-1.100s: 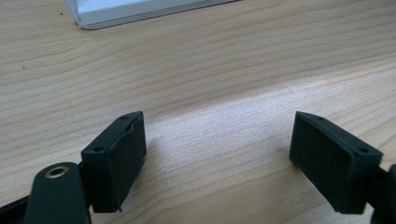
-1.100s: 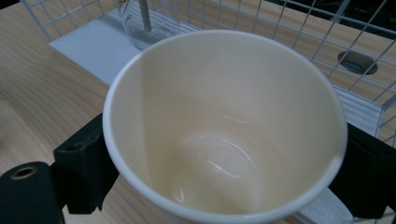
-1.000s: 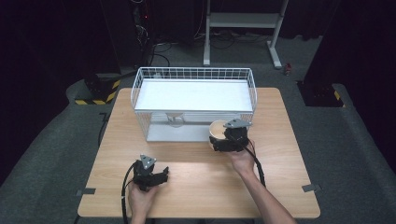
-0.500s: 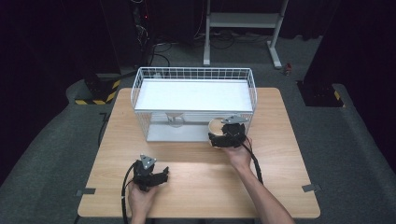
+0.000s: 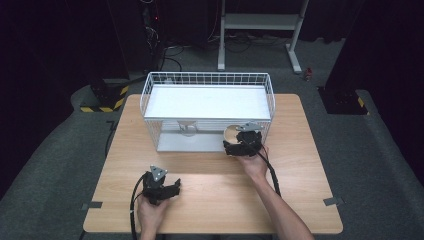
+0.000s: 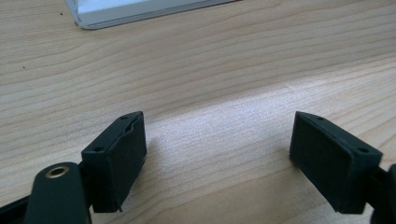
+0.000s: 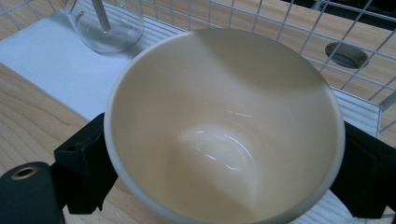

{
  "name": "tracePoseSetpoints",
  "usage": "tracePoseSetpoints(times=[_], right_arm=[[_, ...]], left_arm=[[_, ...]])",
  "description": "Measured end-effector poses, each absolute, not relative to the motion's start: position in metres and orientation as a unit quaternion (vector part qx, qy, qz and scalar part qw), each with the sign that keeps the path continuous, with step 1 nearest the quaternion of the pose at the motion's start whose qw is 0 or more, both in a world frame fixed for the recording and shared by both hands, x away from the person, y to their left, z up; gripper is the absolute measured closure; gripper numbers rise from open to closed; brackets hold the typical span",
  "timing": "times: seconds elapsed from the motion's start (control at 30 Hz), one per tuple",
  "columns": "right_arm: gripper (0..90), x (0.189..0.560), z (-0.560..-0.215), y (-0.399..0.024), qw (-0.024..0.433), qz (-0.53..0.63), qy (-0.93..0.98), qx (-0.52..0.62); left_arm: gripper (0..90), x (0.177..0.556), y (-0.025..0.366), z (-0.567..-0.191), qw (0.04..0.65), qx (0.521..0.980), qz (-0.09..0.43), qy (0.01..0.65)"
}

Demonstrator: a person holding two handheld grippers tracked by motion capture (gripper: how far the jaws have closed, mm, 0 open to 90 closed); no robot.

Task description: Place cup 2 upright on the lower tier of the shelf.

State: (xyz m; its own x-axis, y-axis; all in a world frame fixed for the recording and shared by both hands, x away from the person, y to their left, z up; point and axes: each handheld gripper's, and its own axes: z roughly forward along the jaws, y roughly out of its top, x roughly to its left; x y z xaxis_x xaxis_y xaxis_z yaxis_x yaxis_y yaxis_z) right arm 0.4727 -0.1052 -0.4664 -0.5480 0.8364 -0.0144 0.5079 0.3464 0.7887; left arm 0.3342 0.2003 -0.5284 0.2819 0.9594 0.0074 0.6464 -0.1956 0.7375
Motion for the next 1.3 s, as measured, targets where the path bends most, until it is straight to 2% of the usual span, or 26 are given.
tracePoseSetpoints(times=[0.7,1.3], right_arm=[[8.1,0.474,-0.467,-0.110,0.218,0.403,0.787,0.414],[8.7,0.457,-0.459,-0.119,0.225,0.411,0.780,0.415]], left_arm=[[18.9,0.334,0.200,-0.528,0.321,0.734,0.244,0.547],[18.9,0.334,0.200,-0.528,0.320,0.734,0.244,0.547]])
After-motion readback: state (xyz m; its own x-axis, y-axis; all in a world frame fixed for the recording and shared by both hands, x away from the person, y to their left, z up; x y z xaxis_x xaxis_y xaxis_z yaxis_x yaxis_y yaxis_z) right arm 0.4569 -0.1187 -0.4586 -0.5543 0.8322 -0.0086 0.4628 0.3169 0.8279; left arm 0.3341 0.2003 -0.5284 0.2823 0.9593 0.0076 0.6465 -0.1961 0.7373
